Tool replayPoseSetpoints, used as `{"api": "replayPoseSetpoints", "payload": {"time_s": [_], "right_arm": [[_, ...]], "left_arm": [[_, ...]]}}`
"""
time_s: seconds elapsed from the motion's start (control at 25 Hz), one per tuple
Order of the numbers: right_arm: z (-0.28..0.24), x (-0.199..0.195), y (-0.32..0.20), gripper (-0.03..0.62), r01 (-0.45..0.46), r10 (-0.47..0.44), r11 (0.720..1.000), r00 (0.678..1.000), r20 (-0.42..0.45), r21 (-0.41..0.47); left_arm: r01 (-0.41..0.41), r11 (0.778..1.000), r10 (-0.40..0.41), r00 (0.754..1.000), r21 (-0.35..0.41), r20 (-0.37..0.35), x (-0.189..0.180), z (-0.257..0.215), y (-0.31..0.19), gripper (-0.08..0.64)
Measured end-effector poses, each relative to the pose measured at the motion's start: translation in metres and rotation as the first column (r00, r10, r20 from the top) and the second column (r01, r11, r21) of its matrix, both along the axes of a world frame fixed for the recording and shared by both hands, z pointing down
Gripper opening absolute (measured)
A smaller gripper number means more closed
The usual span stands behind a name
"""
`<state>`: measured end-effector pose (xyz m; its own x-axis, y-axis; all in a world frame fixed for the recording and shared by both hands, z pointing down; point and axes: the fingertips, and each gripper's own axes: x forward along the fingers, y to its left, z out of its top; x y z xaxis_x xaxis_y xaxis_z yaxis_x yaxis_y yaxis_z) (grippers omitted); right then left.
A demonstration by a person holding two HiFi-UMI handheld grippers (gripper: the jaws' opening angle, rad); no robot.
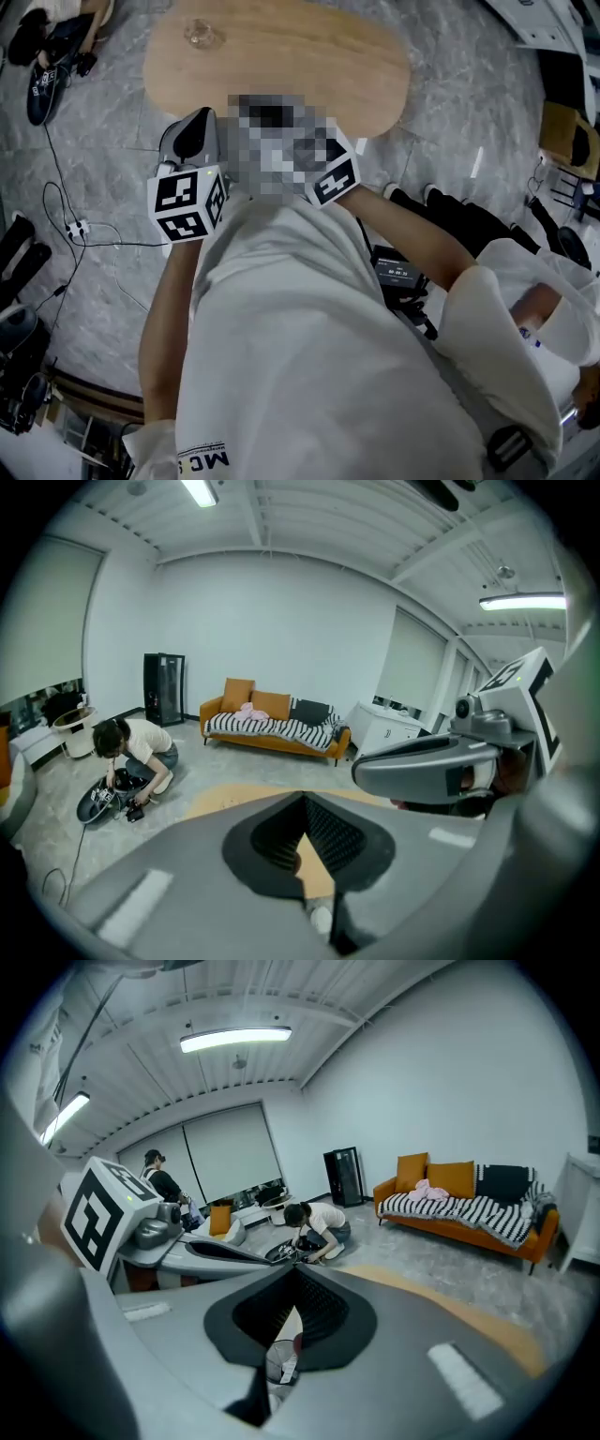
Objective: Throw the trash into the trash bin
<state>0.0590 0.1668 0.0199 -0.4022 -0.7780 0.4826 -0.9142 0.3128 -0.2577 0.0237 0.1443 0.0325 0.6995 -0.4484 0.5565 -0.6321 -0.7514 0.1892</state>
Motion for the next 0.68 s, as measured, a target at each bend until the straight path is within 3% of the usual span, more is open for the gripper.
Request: {"api": "replayPoseSetpoints", "payload": {"time_s": [0.2,0.44,0.68], "right_arm": [[-0.023,0.03,0.012,0.025,-0.079,0.08,0.997,0.995,0.065,-0.011],[-0.023,0.046,0.028,0.025,-0.14,0.145,0.989,0.984,0.105,-0.05],[-0.008,0.031,0.069,0.025,-0.115,0.126,0.987,0.987,0.097,-0.115]], "left_arm": [[-0.044,0.999,0.044,0.999,0.017,-0.028,0.023,-0.024,0.008,0.0],[-0.088,0.995,0.083,0.991,-0.048,-0.109,0.039,-0.044,0.031,0.0],[-0.152,0.987,0.147,0.986,-0.051,-0.08,0.041,-0.043,0.072,0.0]]}}
